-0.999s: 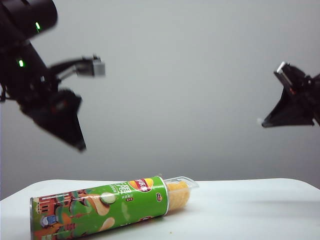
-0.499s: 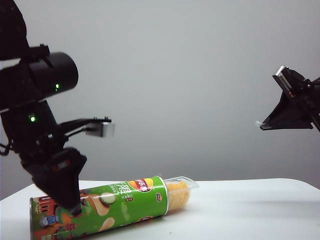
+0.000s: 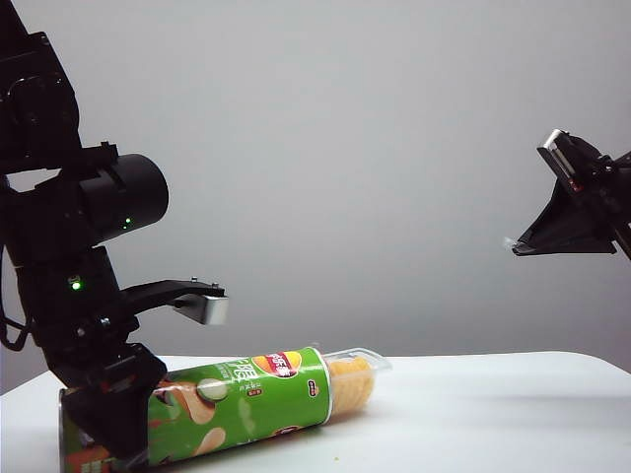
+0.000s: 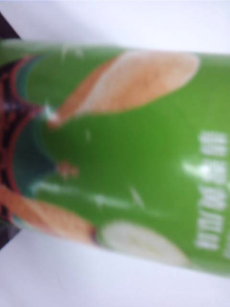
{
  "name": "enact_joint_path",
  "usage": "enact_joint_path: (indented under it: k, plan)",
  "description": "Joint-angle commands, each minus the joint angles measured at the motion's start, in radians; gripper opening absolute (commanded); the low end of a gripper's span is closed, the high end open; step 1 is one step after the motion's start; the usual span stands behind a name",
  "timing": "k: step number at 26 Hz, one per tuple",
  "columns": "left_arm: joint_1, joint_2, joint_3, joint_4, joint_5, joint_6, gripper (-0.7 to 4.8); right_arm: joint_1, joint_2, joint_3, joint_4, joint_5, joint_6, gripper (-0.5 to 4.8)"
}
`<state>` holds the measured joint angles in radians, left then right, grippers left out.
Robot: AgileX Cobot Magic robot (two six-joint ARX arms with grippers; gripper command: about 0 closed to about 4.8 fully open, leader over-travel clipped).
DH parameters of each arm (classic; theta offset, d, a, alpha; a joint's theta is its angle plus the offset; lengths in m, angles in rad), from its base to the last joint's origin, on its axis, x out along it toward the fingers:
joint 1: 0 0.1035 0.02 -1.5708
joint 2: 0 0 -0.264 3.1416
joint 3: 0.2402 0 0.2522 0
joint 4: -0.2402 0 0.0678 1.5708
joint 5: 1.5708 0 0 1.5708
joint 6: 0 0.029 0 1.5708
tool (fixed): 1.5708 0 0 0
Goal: Pick up the green tub of chips from the desk, push the transparent container that's holding the chips and has slipped out back in, and finally put the chips back on the desk.
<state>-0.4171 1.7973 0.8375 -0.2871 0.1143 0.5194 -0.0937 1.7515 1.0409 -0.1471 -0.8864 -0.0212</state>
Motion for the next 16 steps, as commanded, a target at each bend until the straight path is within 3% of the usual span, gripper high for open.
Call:
enact_joint_path:
  k: [1,2,7,11,13,16]
  plan:
    - [0.0,-0.003,0.014,0.001,0.002,0.009,3.25,0.001,-0.003,0.005,0.01,-0.006,-0.006,-0.05]
    - [0.0,-0.003,0.014,0.002,0.002,0.012,2.94,0.001,-0.003,0.005,0.01,-0.006,-0.006,-0.05]
    - [0.0,-0.007,0.029,-0.03,0.043,0.028,2.9,0.001,-0.003,0.005,0.01,-0.003,-0.006,0.03]
    - [-0.015,-0.025,0.117,-0.146,0.047,0.031,2.9,0.002,-0.003,0.005,-0.021,-0.017,0.002,0.63]
    - [-0.035,-0.047,0.158,-0.18,0.054,0.057,2.9,0.001,-0.003,0.005,-0.046,-0.089,0.002,0.65]
    - [-0.06,-0.065,0.184,-0.206,0.078,0.108,2.9,0.0,-0.003,0.005,-0.039,-0.175,0.004,1.19]
